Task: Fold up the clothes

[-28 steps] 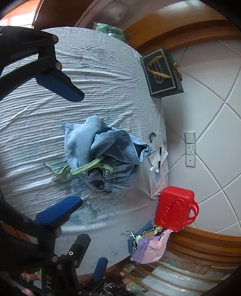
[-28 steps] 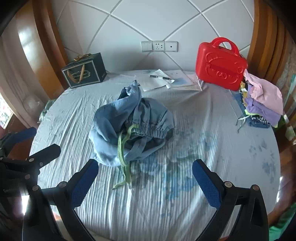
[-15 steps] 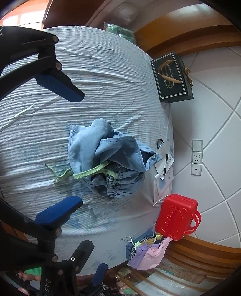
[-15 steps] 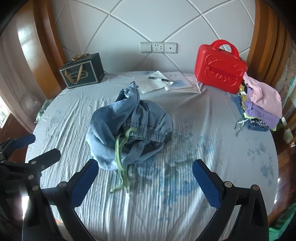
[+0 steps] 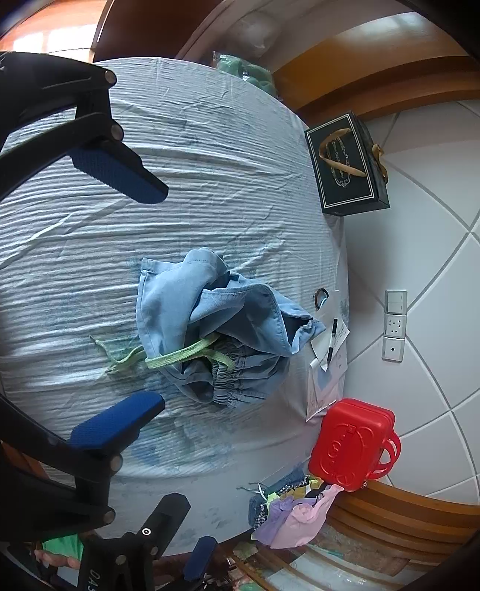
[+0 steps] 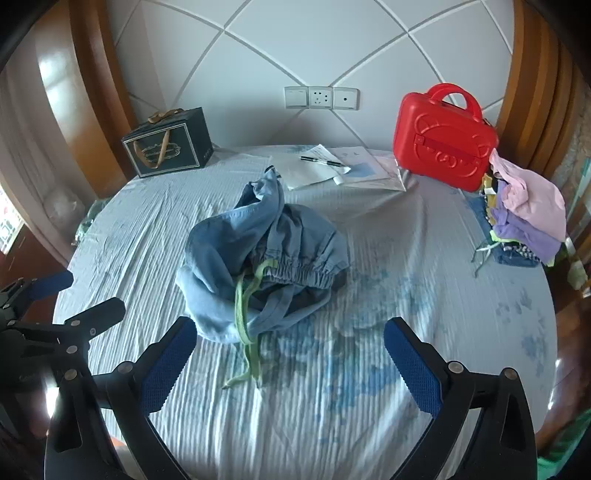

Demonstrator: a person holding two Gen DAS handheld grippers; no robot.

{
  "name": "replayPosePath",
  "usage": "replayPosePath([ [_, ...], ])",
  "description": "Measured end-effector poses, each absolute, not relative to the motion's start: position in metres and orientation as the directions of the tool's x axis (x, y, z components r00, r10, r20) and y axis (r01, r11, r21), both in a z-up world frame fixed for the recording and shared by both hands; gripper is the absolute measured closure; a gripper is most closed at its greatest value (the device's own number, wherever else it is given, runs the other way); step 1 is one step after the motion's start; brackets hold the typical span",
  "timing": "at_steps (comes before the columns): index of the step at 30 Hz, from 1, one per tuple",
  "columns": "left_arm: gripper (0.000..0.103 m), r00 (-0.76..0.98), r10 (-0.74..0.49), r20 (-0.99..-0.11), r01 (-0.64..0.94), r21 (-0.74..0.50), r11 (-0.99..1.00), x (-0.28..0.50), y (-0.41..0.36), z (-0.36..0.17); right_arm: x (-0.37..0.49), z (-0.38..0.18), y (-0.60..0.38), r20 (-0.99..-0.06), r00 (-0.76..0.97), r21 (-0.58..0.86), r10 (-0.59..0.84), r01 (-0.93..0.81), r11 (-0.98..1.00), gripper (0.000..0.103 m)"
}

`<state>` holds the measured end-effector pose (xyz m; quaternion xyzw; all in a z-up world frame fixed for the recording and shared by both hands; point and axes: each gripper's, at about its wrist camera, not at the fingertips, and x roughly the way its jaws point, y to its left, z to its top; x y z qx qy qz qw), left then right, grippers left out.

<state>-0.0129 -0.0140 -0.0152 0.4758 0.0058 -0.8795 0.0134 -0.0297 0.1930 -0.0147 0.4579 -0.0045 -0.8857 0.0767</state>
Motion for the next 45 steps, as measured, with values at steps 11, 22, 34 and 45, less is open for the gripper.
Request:
replayPosePath([
  [11,0.000,-0.545,-0.017,-0.838,0.026,0.003,-1.000,-0.012,-0.011,-0.014,-0.030,-0.014,0.194,-0.813,-0.567,0.079,-0.131,0.115,-0.990,0.000],
  [22,0.000,-0.535,-0.016,-0.845,0.015,0.010,-1.000,-0.016,-0.011,-0.018,-0.033,-0.017,0.195,-0.818,-0.563,0.074,-0.121,0.106,-0.992,0.000],
  [34,0.000,-0.525,-0.017,-0.851,0.007,0.015,-1.000,-0.023,-0.012,-0.023,-0.041,-0.020,0.196,-0.823,-0.558,0.065,-0.109,0.098,-0.993,0.000],
  [45,0.000,-0.500,-0.007,-0.866,-0.010,0.014,-1.000,-0.037,-0.011,-0.034,-0.053,-0.028,0.198,-0.834,-0.543,0.064,-0.102,0.089,-0.994,0.000],
])
